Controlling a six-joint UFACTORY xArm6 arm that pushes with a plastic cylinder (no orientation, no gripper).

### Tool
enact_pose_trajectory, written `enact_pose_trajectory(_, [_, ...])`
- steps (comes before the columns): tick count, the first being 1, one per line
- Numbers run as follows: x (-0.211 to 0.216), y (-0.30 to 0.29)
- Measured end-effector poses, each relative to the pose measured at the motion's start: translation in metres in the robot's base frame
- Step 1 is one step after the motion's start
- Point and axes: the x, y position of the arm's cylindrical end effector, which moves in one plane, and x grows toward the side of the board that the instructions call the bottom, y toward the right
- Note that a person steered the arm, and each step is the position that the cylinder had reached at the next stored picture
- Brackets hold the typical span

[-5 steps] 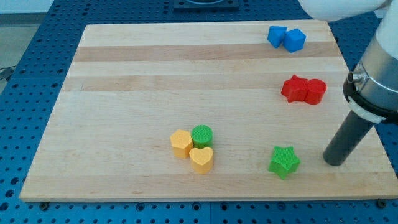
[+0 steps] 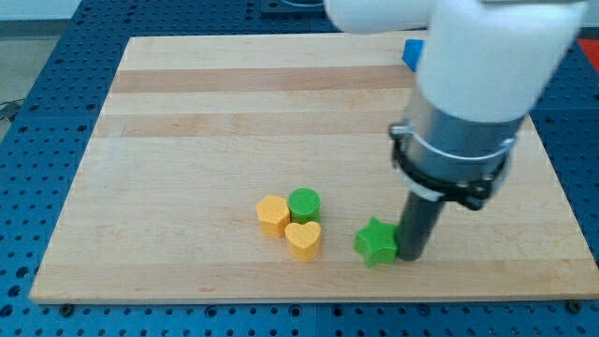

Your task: Move the green star into the yellow heart

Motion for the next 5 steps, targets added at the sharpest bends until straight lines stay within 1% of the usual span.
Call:
enact_pose_trajectory(3, [0.000,-0.004])
enact_pose_trajectory(5, [-0.021,-0.026])
